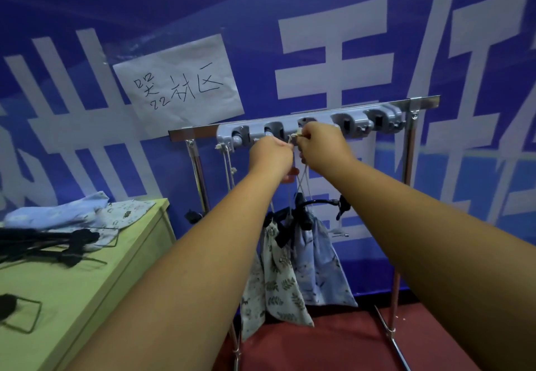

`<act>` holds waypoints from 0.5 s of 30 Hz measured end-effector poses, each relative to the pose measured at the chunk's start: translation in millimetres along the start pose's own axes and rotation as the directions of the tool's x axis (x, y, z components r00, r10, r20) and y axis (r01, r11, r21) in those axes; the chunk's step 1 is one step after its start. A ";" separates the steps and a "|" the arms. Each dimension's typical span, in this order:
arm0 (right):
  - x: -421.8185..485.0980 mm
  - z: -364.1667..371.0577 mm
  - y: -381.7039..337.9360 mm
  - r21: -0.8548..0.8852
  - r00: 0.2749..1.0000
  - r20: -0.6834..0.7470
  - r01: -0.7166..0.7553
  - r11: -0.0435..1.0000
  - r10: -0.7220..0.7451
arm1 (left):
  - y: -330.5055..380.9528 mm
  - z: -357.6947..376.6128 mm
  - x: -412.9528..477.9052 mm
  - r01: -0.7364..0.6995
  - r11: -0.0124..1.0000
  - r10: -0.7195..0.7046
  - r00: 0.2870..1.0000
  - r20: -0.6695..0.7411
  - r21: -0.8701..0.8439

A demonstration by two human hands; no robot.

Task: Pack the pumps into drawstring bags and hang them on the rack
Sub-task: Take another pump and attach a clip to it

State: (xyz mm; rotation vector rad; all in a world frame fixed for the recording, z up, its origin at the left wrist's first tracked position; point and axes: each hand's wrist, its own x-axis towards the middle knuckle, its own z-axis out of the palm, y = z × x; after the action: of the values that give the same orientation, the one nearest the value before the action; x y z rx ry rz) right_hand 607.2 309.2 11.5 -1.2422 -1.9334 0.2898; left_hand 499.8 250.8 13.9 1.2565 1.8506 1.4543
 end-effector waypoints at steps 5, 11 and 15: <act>3.3 5.2 -2.6 0.229 0.991 0.007 -0.130 0.965 0.132 | -5.8 -0.4 9.0 0.038 0.998 -0.036 0.999 0.033 -0.052; -2.9 4.3 -7.4 0.130 0.977 0.104 -0.198 0.971 0.186 | -8.6 -5.2 7.5 0.167 0.983 -0.152 0.972 0.182 -0.074; -27.2 6.2 -20.5 0.002 0.983 0.015 -0.181 0.983 0.181 | -30.5 -22.3 -1.7 0.119 0.993 -0.114 0.973 0.203 -0.016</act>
State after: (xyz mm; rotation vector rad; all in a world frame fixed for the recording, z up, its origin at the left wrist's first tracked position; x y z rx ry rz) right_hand 594.5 277.5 5.5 -1.4199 -1.8334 0.3965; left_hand 471.6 237.6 -7.4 1.2119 1.7322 1.2387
